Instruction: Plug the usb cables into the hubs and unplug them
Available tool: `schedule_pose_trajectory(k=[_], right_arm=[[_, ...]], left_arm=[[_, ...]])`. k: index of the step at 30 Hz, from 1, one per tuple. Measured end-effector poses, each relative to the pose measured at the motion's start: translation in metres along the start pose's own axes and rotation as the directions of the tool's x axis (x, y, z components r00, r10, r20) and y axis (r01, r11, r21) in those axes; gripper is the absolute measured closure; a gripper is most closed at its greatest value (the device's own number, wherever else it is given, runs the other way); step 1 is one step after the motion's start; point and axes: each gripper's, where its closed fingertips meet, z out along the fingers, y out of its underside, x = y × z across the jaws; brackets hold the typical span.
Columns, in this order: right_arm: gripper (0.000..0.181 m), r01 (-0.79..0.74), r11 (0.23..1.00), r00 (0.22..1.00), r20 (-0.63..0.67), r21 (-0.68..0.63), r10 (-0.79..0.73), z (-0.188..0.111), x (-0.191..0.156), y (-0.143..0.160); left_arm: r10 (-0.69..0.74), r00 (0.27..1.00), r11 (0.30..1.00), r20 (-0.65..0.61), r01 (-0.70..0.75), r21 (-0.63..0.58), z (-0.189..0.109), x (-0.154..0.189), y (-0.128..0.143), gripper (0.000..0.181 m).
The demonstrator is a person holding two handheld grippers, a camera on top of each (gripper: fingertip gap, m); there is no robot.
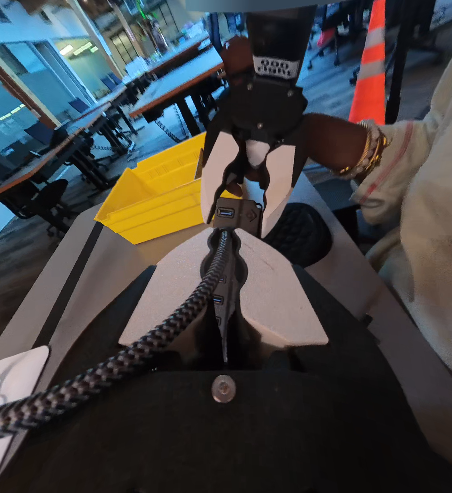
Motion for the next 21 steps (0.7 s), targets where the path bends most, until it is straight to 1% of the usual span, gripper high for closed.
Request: schedule_pose_trajectory(k=[3,6,10,14,21], right_arm=[[0.127,0.018,1.0,1.0,-0.002,-0.003,-0.018,0.0,-0.001,-0.003],[0.127,0.033,0.999,0.999,0.001,0.02,-0.033,0.001,-0.002,-0.007],[0.127,0.042,0.998,0.999,0.006,0.038,-0.042,0.001,-0.002,-0.008],[0.127,0.049,0.998,0.999,0.007,0.038,-0.049,0.001,-0.003,-0.008],[0.127,0.044,0.998,0.999,0.01,0.041,-0.044,0.003,-0.002,-0.007]], left_arm=[[0.041,0.999,0.997,-0.019,-0.043,-0.066,0.009,-0.002,-0.002,0.172],[0.064,0.997,0.997,-0.034,-0.066,-0.049,0.014,-0.003,-0.01,0.172],[0.05,0.992,0.999,-0.118,-0.052,-0.011,0.018,0.003,-0.01,0.172],[0.054,0.988,0.998,-0.148,-0.059,-0.031,0.022,-0.001,-0.007,0.172],[0.067,0.979,0.997,-0.191,-0.075,-0.032,0.028,-0.001,-0.009,0.172]])
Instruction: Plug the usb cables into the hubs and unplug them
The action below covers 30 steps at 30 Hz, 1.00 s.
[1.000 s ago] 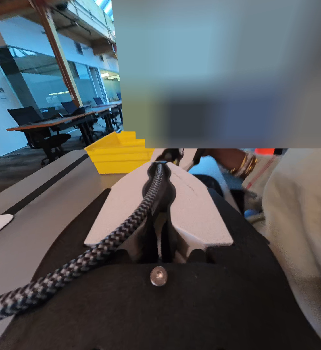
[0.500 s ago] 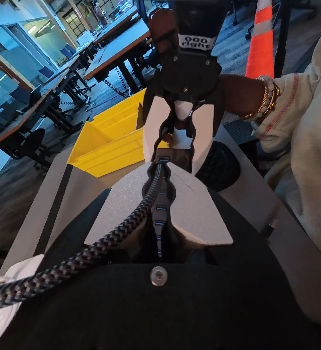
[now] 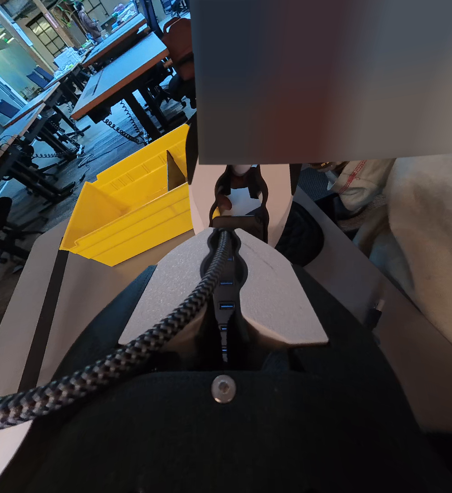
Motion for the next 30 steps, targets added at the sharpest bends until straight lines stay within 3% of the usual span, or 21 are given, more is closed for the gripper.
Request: schedule_pose_trajectory(k=[4,22,30], right_arm=[[0.127,-0.01,1.0,1.0,0.002,0.006,0.01,0.001,0.0,0.002],[0.128,-0.102,0.987,0.995,0.034,0.128,0.098,-0.003,0.003,-0.003],[0.129,-0.145,0.982,0.989,0.054,0.124,0.14,0.001,0.003,0.006]], left_arm=[[0.013,1.0,0.999,-0.017,-0.014,-0.043,0.002,0.0,0.006,0.171],[-0.066,0.993,0.997,-0.1,0.068,0.02,0.011,-0.005,0.008,0.171],[-0.07,0.989,0.998,-0.127,0.069,-0.012,0.02,-0.007,0.018,0.171]])
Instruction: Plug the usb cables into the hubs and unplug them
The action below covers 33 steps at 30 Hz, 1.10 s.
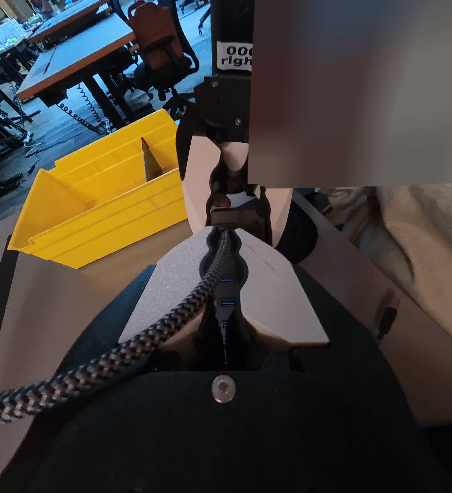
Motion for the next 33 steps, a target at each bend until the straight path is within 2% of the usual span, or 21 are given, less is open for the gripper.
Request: schedule_pose_trajectory(k=[3,7,10,13,16,19,21,23,26,29,33], right_arm=[[0.129,0.011,0.997,1.0,0.005,-0.071,-0.01,0.002,0.0,0.012],[0.128,-0.045,0.999,0.999,0.018,-0.025,0.045,-0.004,0.003,0.013],[0.127,-0.116,0.992,0.993,0.004,-0.049,0.117,-0.011,0.006,0.028],[0.127,-0.166,0.982,0.986,-0.002,-0.087,0.167,-0.016,0.006,0.048],[0.127,-0.212,0.97,0.977,0.002,-0.118,0.213,-0.016,0.008,0.061],[0.128,-0.221,0.96,0.974,0.002,-0.173,0.225,-0.015,0.006,0.076],[0.127,-0.235,0.95,0.971,0.002,-0.204,0.24,-0.014,0.005,0.083],[0.127,-0.242,0.942,0.969,-0.002,-0.234,0.248,-0.013,0.005,0.09],[0.126,-0.26,0.945,0.965,-0.009,-0.199,0.263,-0.015,0.007,0.087],[0.118,-0.271,0.953,0.963,-0.039,-0.138,0.268,-0.022,0.014,0.079],[0.117,-0.223,0.961,0.973,-0.098,-0.164,0.209,-0.037,0.017,0.076]], left_arm=[[-0.007,1.0,0.999,-0.02,0.007,-0.035,0.009,-0.002,0.006,0.171],[-0.027,1.0,0.999,0.001,0.027,-0.027,0.012,-0.007,0.004,0.171],[-0.097,0.99,0.994,0.102,0.101,-0.042,0.006,-0.015,0.008,0.127],[-0.146,0.965,0.989,0.22,0.144,0.024,-0.02,-0.008,0.004,0.112],[-0.202,0.917,0.978,0.343,0.172,0.118,-0.054,0.01,-0.003,0.111],[-0.195,0.853,0.981,0.484,0.157,0.117,-0.089,0.031,-0.001,0.113],[-0.167,0.782,0.985,0.6,0.159,0.067,-0.119,0.041,0.008,0.116],[-0.128,0.669,0.984,0.732,0.18,0.008,-0.163,0.047,0.018,0.116],[-0.171,0.456,0.969,0.873,0.238,0.065,-0.239,0.066,0.02,0.119],[-0.207,0.235,0.946,0.95,0.296,0.133,-0.305,0.096,0.034,0.127],[-0.157,0.044,0.877,0.987,0.465,0.118,-0.358,0.131,0.067,0.129]])
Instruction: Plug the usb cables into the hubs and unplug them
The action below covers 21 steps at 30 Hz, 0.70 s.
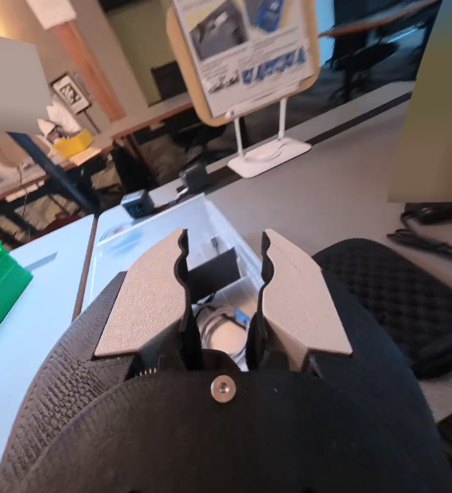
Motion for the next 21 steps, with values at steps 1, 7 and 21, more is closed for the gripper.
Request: schedule_pose_trajectory(k=[1,7,21], right_arm=[[0.117,0.012,1.0,1.0,-0.021,0.003,-0.012,-0.005,0.001,-0.003],[0.12,0.078,0.995,0.994,-0.086,0.068,-0.072,-0.028,0.001,-0.026],[0.126,0.2,0.972,0.978,-0.089,0.12,-0.19,-0.029,-0.017,-0.054]], left_arm=[[-0.016,1.0,0.999,0.007,0.017,-0.03,-0.003,-0.005,0.008,0.13],[0.079,0.977,0.923,0.198,0.003,-0.384,-0.017,-0.048,0.075,0.142],[-0.004,0.986,0.743,-0.166,-0.108,-0.661,0.02,-0.021,0.141,0.154]])
